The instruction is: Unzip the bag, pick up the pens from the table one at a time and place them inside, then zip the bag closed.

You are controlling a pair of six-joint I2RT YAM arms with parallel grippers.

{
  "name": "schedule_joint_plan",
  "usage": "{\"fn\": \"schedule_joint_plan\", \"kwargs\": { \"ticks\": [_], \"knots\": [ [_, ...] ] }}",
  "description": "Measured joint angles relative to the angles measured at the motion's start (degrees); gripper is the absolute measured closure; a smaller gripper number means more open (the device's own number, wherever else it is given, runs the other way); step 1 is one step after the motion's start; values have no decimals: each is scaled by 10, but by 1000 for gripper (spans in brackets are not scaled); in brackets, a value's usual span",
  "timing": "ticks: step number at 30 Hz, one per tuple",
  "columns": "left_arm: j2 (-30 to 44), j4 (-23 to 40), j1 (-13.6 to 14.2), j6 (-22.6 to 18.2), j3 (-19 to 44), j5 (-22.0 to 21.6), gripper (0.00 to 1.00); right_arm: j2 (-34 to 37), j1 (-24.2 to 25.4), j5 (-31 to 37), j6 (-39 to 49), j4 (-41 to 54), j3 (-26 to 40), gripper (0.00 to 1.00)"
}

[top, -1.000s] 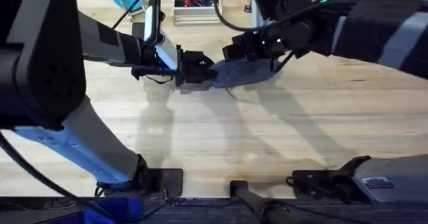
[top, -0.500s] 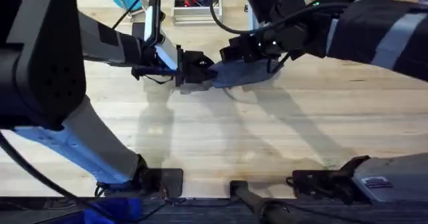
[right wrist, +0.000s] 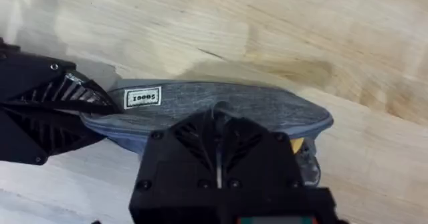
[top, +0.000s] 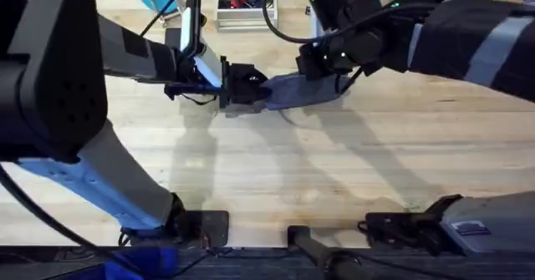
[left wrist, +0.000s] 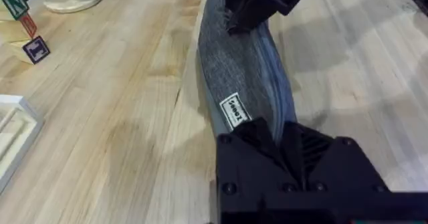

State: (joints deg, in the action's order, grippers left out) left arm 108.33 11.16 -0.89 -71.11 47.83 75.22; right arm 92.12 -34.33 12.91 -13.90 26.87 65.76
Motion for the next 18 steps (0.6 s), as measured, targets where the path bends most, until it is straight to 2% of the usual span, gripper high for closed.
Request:
{"fn": "schedule_joint_plan", "kwargs": {
  "ticks": [18],
  "knots": [
    [0, 0, 0, 0, 0, 0, 959, 0, 0, -2, 7, 1, 0, 970]
  ]
}}
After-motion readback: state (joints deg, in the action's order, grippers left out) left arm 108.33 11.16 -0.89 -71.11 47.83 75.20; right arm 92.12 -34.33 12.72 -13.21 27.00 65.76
